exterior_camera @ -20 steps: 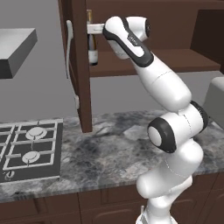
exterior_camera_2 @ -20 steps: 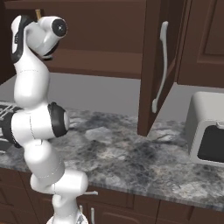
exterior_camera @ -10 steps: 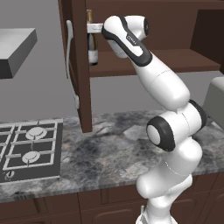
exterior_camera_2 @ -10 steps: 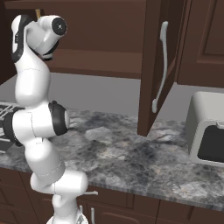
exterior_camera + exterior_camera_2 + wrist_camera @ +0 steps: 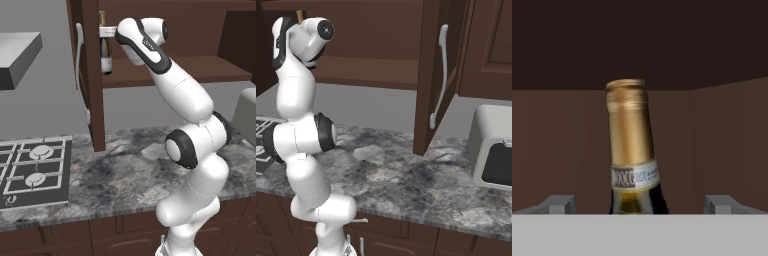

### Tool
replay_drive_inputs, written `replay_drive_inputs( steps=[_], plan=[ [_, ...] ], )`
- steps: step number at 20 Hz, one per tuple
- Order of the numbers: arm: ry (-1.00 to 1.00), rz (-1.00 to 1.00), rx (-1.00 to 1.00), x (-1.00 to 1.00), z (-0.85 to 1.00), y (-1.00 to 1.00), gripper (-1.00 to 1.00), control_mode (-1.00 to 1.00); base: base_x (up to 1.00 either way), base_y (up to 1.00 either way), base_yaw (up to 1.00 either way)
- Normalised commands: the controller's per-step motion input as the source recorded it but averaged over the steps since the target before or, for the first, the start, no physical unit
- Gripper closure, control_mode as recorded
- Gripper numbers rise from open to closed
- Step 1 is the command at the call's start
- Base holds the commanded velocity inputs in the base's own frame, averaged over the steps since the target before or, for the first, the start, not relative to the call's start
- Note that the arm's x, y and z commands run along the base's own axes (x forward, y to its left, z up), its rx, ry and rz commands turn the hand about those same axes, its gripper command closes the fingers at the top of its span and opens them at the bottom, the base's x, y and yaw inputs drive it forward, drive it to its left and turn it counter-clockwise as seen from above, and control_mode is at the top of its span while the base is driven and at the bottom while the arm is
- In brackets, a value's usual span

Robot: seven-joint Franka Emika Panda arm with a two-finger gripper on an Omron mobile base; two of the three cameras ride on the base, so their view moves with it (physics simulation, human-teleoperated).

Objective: Get the candle and the wine from the cabinet and move them to the dining counter.

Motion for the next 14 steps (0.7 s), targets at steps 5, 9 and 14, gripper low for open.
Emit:
replay_drive_inputs(
  steps=[5, 9, 14],
  plan=[
    [0.04, 0.0, 0.0, 0.13, 0.0, 0.0, -1.0, -1.0, 0.0, 0.0, 0.0],
    [0.03, 0.0, 0.0, 0.08, 0.0, 0.03, -1.0, -1.0, 0.0, 0.0, 0.0],
    [0.01, 0.0, 0.0, 0.0, 0.0, 0.01, -1.0, -1.0, 0.0, 0.0, 0.0]
  ],
)
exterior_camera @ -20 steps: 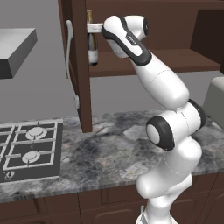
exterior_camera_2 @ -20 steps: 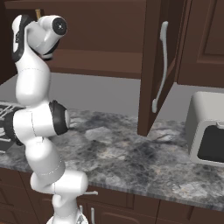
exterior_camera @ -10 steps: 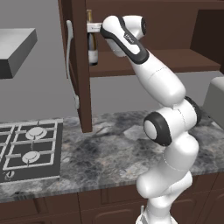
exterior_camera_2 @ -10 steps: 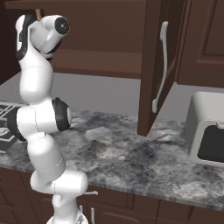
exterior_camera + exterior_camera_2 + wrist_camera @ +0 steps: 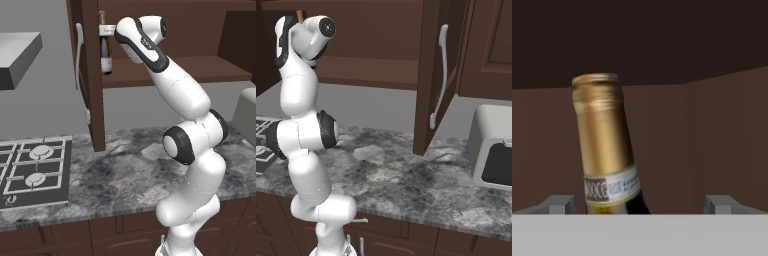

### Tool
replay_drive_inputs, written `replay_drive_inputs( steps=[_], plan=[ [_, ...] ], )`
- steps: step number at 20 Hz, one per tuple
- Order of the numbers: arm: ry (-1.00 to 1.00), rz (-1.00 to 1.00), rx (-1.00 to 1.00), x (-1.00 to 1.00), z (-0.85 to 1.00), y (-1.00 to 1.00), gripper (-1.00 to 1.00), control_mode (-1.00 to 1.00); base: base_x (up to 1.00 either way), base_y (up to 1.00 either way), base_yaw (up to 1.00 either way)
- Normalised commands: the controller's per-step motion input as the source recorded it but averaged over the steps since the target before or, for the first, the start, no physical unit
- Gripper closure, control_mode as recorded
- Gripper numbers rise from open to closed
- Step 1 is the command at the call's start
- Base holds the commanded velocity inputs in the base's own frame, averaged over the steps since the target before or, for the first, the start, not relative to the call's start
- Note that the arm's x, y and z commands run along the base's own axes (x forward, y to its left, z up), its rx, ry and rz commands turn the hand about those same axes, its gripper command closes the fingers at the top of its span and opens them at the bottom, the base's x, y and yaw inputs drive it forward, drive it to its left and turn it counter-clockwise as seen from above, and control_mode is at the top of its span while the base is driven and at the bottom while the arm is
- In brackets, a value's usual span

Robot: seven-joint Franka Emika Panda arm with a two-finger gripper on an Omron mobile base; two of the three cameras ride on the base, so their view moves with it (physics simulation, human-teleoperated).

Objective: Get the candle and the wine from the cabinet and move them to the dining counter.

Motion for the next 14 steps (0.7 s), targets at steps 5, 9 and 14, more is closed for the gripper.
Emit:
replay_drive_inputs(
  steps=[5, 9, 14],
  plan=[
    [0.0, 0.0, 0.0, 0.0, 0.0, 0.0, -1.0, -1.0, 0.0, 0.0, 0.0],
    [0.0, 0.0, 0.0, 0.0, 0.0, 0.0, -1.0, -1.0, 0.0, 0.0, 0.0],
    [0.0, 0.0, 0.0, 0.0, 0.0, 0.0, 1.0, -1.0, 0.0, 0.0, 0.0]
  ],
)
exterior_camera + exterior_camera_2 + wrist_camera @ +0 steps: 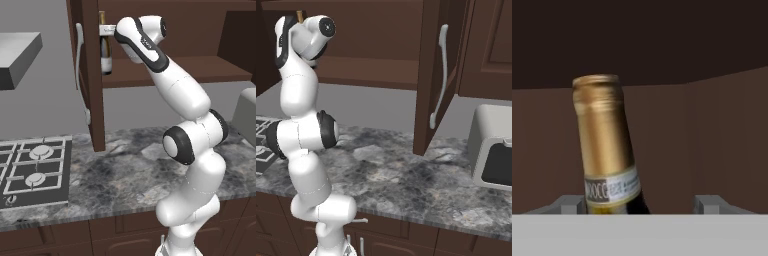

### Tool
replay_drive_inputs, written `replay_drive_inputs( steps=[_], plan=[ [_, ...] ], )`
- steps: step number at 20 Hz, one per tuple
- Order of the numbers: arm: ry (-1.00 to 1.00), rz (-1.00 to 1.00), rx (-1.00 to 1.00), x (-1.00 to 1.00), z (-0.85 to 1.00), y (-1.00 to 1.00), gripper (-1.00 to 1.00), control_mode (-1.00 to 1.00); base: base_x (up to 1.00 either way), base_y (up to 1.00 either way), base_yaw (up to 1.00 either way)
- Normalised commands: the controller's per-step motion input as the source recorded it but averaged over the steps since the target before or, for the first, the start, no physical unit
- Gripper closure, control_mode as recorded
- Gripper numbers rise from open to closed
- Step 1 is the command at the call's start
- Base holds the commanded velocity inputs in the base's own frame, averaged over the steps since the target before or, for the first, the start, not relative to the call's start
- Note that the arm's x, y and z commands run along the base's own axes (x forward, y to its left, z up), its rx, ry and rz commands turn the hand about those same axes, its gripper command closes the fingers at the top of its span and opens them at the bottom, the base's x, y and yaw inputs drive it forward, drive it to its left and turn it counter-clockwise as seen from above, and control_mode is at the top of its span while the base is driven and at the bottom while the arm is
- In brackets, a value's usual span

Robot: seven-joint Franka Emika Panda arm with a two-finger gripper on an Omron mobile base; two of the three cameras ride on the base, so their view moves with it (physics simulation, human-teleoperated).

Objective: Get the candle and the wine from the cabinet and move them to the dining counter.

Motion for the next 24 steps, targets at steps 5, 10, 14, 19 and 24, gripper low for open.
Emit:
replay_drive_inputs(
  steps=[5, 10, 14, 19, 24],
  plan=[
    [0.0, 0.0, 0.0, 0.0, 0.0, 0.0, 1.0, -1.0, 0.0, 0.0, 0.0],
    [0.0, 0.0, 0.0, 0.0, 0.0, 0.0, 1.0, -1.0, 0.0, 0.0, 0.0],
    [0.0, 0.0, 0.0, 0.0, 0.0, 0.0, 1.0, -1.0, 0.0, 0.0, 0.0],
    [0.0, 0.0, 0.0, 0.0, 0.0, 0.0, 1.0, -1.0, 0.0, 0.0, 0.0],
    [0.0, 0.0, 0.0, -0.06, 0.0, 0.0, 1.0, -1.0, 0.0, 0.0, 0.0]
  ],
)
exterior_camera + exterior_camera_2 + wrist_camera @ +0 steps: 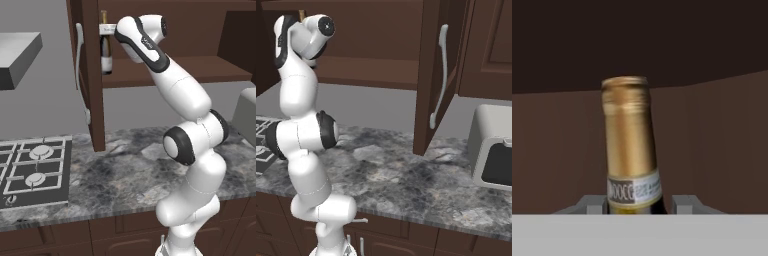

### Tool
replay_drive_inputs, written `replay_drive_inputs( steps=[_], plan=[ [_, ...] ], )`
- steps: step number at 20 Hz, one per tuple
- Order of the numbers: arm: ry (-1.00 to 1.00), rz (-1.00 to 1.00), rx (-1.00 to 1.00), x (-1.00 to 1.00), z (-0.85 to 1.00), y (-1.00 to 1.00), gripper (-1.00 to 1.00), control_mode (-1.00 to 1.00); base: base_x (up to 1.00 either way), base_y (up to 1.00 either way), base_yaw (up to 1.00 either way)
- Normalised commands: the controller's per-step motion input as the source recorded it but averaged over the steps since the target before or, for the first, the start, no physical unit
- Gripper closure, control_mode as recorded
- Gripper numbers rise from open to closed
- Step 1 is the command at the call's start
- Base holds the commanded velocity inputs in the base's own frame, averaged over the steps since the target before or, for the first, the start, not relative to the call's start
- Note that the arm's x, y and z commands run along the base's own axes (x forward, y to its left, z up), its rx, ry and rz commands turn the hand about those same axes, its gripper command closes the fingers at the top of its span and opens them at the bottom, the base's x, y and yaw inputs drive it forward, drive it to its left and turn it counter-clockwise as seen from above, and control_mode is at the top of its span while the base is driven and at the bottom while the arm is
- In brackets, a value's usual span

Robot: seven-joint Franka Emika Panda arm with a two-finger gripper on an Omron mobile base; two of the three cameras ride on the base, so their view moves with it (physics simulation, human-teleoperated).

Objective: Get the candle and the wine from the cabinet and move them to the dining counter.

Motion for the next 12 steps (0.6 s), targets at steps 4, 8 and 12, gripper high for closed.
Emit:
replay_drive_inputs(
  steps=[4, 8, 12],
  plan=[
    [-0.08, 0.0, 0.0, -0.04, 0.0, 0.0, 1.0, -1.0, 0.0, 0.0, 0.0],
    [-0.18, 0.0, 0.0, -0.06, -0.02, 0.0, 1.0, -1.0, 0.0, 0.0, 0.0],
    [-0.2, 0.0, 0.0, -0.1, -0.07, -0.01, 1.0, -1.0, 0.0, 0.0, 0.0]
  ],
)
